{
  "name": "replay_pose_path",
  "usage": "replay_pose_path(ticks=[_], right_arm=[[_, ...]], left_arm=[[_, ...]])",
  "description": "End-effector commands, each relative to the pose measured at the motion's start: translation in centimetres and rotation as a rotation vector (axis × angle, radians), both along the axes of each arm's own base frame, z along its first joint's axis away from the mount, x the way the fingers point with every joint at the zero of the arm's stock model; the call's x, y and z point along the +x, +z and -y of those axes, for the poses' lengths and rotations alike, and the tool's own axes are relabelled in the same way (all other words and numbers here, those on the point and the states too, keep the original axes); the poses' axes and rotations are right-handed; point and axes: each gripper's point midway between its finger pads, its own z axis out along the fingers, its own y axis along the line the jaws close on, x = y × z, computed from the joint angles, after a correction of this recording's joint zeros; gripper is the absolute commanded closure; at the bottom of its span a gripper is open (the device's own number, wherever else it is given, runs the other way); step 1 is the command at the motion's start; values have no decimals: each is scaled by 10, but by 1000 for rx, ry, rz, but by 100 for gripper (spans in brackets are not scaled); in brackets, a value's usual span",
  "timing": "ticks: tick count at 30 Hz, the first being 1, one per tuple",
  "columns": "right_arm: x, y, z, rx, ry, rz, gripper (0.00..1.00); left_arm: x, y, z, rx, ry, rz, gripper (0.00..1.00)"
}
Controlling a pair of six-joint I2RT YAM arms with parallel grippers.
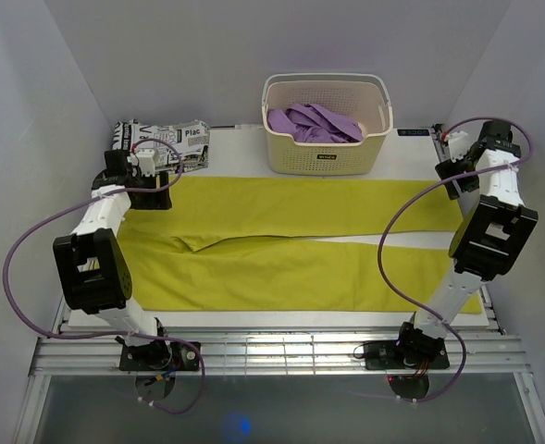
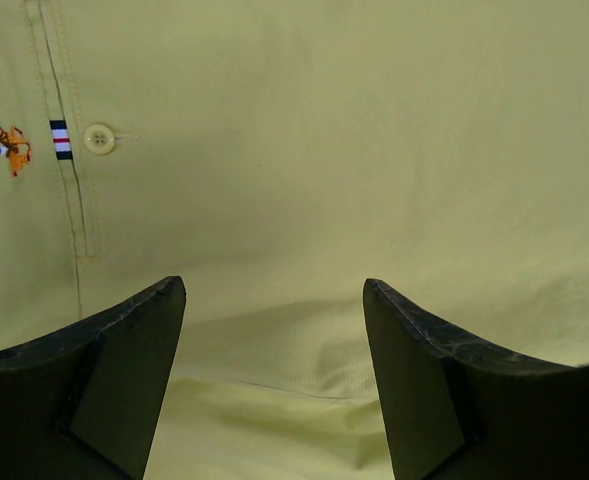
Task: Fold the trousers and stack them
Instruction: Flatten the trousers out
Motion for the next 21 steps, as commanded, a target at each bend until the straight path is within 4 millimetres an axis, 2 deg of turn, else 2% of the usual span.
replay_pose_path(ticks=[1, 2, 5, 6, 9, 10, 11, 13, 15, 16, 18, 19, 21], right_arm=[[-31, 29, -37, 89, 132, -10, 18], [-59, 26, -53, 137, 162, -74, 18], [-98, 17, -80, 215, 256, -155, 20], [-121, 6, -91, 237, 278, -202, 21], [-148, -10, -104, 245, 297, -242, 25], [-163, -27, -108, 257, 286, -282, 27], [-170, -32, -110, 256, 287, -293, 28], [-187, -56, -112, 244, 283, -337, 29], [-195, -68, -105, 197, 276, -355, 30], [-200, -82, -103, 176, 277, -365, 30], [-204, -95, -92, 114, 268, -389, 32], [-204, -101, -89, 96, 268, -390, 33], [-205, -114, -70, -6, 257, -412, 34]], left_arm=[[-6, 20, -9, 12, -34, 6, 17], [-10, 26, -7, 0, -56, 12, 16], [-32, 27, 4, -37, -144, -22, 16], [-44, 25, 6, -34, -170, -36, 15], [-63, 15, 4, -30, -170, -68, 14], [-67, 10, 0, -19, -162, -87, 14], [-71, 5, -1, -15, -159, -110, 14], [-88, -14, -9, -10, -145, -189, 14], [-99, -26, -18, -7, -125, -224, 15], [-110, -36, -26, 0, -110, -253, 15], [-118, -45, -37, 21, -82, -269, 15], [-130, -54, -43, 18, -59, -295, 15], [-139, -63, -55, 46, -42, -316, 15]])
